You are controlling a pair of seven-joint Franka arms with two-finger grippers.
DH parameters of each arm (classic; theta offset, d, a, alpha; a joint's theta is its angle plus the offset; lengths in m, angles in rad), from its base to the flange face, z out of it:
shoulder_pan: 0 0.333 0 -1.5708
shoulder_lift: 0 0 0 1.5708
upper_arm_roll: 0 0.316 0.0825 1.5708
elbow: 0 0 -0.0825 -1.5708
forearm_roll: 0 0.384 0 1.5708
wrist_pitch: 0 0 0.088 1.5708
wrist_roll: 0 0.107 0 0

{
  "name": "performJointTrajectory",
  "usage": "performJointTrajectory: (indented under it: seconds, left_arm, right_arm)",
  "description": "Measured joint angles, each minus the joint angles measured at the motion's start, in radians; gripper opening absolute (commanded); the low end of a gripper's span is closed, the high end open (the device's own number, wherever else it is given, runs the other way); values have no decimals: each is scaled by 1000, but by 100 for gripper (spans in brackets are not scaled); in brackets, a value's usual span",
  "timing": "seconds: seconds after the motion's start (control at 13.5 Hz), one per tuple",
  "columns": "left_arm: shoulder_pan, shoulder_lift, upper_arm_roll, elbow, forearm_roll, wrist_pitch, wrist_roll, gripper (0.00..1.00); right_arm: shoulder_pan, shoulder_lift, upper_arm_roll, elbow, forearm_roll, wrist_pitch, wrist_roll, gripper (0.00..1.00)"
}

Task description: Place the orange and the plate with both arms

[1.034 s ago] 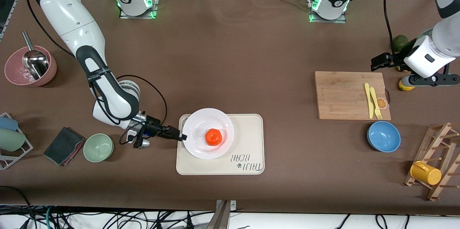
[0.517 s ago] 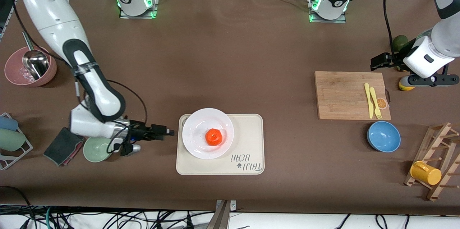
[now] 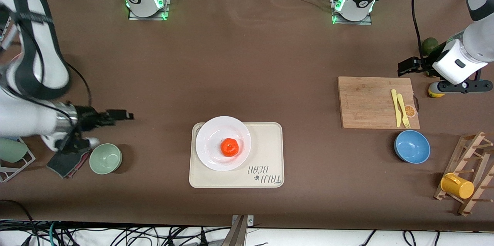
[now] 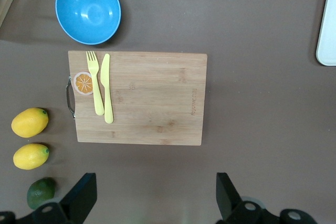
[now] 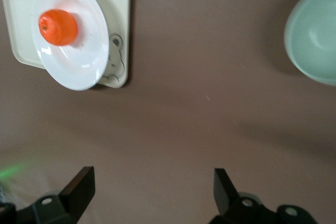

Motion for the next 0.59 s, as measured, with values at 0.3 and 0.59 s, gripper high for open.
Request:
performJointTrajectory:
  seconds: [0.3,0.59]
  left_arm:
    - [0,1,0,0,0,0,0,100]
    - [0,3,0,0,0,-1,0,100]
  right_arm:
    - [2,-337,-6,-202,-90,-46,144,100]
    - [3,-519,-15,-323,-107,-45,214,100]
